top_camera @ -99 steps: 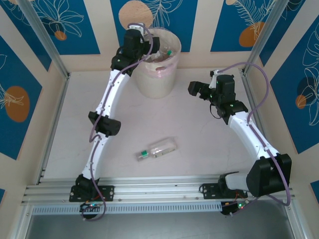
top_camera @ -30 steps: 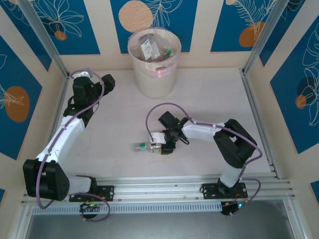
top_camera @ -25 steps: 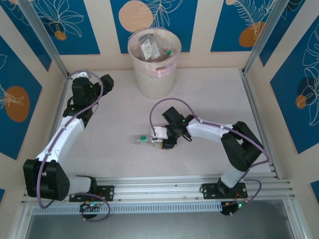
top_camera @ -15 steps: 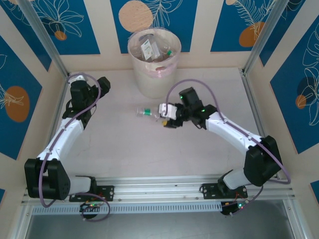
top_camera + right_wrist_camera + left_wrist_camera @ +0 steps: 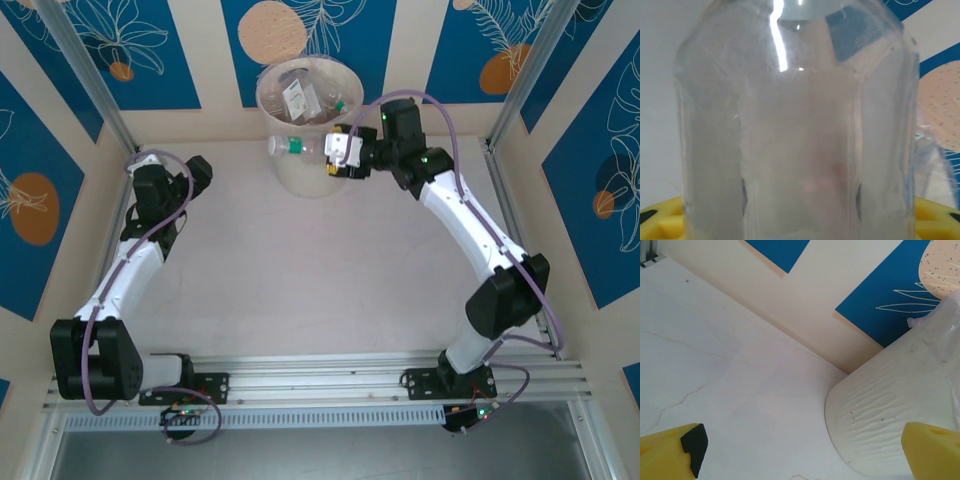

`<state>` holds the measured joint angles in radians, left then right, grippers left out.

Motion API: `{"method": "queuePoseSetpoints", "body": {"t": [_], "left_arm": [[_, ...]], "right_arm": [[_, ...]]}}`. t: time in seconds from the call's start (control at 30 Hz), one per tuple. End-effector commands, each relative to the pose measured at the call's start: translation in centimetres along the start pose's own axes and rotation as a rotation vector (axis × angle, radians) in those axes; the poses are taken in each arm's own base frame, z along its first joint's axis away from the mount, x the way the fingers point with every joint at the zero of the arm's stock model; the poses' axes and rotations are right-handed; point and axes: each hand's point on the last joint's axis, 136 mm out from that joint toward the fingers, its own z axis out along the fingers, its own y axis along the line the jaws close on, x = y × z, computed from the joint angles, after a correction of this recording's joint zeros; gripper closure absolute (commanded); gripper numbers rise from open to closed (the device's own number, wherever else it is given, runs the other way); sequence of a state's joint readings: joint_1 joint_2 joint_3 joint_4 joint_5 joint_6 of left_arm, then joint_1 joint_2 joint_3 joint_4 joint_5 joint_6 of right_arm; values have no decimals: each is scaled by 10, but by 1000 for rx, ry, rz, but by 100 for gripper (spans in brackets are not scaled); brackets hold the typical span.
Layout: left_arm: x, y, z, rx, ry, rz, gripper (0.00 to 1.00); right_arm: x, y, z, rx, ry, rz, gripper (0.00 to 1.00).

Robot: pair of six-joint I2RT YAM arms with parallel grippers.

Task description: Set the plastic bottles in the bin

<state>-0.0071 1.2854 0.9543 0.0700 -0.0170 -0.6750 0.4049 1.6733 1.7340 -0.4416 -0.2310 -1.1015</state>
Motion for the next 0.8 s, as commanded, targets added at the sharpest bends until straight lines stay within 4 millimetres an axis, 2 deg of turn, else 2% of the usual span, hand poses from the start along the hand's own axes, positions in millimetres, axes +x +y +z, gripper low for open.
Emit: {"method": "queuePoseSetpoints", "body": {"t": [0.0, 0.17, 0.33, 0.43, 0.53, 0.6, 0.77], "left_arm": [[-4, 4, 0, 10, -8, -4, 0], [-1, 14, 7, -9, 4, -18, 0], [2, 23, 12, -25, 18, -36, 0], [1, 29, 14, -36, 20, -43, 0], [1, 34, 16, -46, 22, -50, 0], [1, 37, 17, -48, 22, -55, 0], [4, 44, 23, -50, 37, -78, 0]], "right_arm": [[-5, -26, -4, 11, -17, -98, 82], [23, -72, 22, 97, 84, -208, 81], [50, -104, 54, 170, 135, -264, 75], [57, -119, 71, 221, 127, -305, 74], [55, -137, 76, 287, 109, -261, 71], [54, -142, 75, 306, 92, -214, 64], [54, -143, 79, 321, 79, -222, 35]]}}
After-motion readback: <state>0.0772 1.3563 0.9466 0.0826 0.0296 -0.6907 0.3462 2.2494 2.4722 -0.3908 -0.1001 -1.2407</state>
